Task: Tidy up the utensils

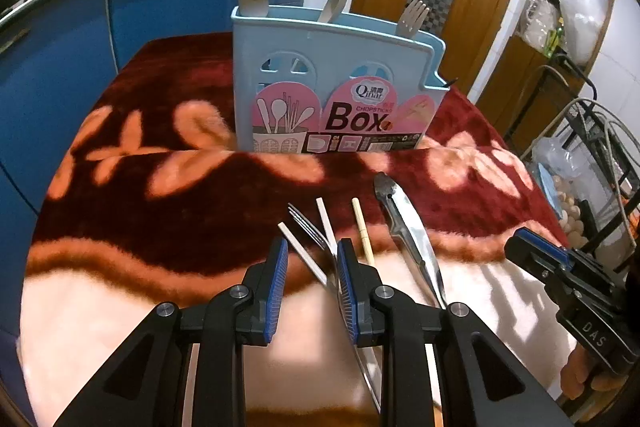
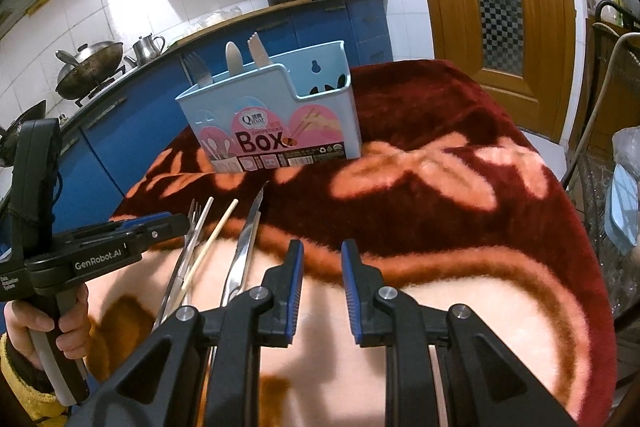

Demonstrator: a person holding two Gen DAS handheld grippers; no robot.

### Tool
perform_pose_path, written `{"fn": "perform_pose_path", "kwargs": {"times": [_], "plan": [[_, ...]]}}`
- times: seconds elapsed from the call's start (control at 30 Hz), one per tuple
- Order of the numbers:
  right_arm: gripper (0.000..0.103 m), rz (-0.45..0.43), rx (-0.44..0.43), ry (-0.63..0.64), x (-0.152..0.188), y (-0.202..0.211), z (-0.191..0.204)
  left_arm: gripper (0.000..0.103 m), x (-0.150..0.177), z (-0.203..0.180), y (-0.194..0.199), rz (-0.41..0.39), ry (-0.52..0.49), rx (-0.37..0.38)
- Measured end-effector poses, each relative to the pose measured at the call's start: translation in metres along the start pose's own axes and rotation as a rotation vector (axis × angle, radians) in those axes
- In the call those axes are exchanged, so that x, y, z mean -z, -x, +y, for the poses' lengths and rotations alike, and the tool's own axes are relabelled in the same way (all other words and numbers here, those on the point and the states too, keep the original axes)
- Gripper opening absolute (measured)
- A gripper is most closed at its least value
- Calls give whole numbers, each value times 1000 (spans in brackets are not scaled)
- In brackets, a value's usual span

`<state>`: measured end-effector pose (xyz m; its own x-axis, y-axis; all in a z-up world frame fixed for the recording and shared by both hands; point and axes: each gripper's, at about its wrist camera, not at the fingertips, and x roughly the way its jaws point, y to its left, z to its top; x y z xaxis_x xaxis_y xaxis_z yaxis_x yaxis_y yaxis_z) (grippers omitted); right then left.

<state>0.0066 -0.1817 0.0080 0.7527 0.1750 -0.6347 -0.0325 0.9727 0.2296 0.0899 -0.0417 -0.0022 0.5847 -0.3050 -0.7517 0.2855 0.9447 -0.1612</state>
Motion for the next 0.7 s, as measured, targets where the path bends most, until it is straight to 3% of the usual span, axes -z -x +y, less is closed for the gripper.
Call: {"fn": "perform_pose_path", "kwargs": {"times": [0.27,0.43,0.7], "plan": [[22,9,-2,-6,1,-2,-3,26,0,5,-6,20,32,22],[22,13,-2,-4,0,-4,-3,8,0,5,-5,20,37,57],[22,17,-5,10,-1,-3,1,6,3,8,7,-19,51,72]]}}
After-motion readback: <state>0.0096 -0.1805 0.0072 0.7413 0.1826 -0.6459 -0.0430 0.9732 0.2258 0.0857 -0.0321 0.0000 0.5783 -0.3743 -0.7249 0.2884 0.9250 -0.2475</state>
